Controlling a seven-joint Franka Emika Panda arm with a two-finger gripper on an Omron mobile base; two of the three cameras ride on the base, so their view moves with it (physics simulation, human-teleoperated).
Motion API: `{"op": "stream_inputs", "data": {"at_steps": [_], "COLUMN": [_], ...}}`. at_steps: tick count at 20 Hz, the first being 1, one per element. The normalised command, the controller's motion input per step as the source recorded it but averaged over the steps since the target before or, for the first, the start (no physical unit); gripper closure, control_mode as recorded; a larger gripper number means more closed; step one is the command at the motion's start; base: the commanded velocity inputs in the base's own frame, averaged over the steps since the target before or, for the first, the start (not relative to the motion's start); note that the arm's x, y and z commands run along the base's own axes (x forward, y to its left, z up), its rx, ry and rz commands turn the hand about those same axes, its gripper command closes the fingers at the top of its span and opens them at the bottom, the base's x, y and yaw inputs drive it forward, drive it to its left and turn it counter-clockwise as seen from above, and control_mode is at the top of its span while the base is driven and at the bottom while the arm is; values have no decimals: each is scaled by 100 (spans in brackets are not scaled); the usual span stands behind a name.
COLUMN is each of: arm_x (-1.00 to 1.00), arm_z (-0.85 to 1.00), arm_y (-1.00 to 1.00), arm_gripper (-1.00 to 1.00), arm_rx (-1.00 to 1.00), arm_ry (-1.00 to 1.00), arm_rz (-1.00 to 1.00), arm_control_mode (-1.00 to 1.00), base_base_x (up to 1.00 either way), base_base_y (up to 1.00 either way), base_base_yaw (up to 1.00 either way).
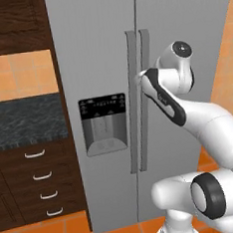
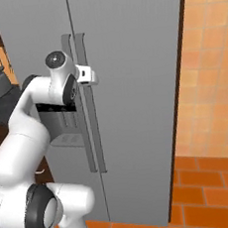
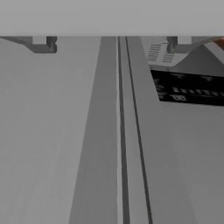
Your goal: Take the strawberry from the fridge and place it on top of the pancake, located on the dining counter.
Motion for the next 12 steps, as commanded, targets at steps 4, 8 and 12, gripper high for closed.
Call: {"op": "stream_inputs", "data": {"at_steps": [4, 8, 12], "arm_x": [47, 42, 38], "arm_z": [0, 0, 0], "arm_y": [0, 0, -1], "arm_gripper": [-100, -100, -100], "arm_rx": [4, 5, 6], "arm_ry": [0, 0, 0], "arm_rz": [0, 0, 0], "arm_control_mode": [-100, -100, -100], "base_base_x": [0, 0, 0], "base_base_y": [0, 0, 0], "base_base_yaw": [0, 0, 0]}}
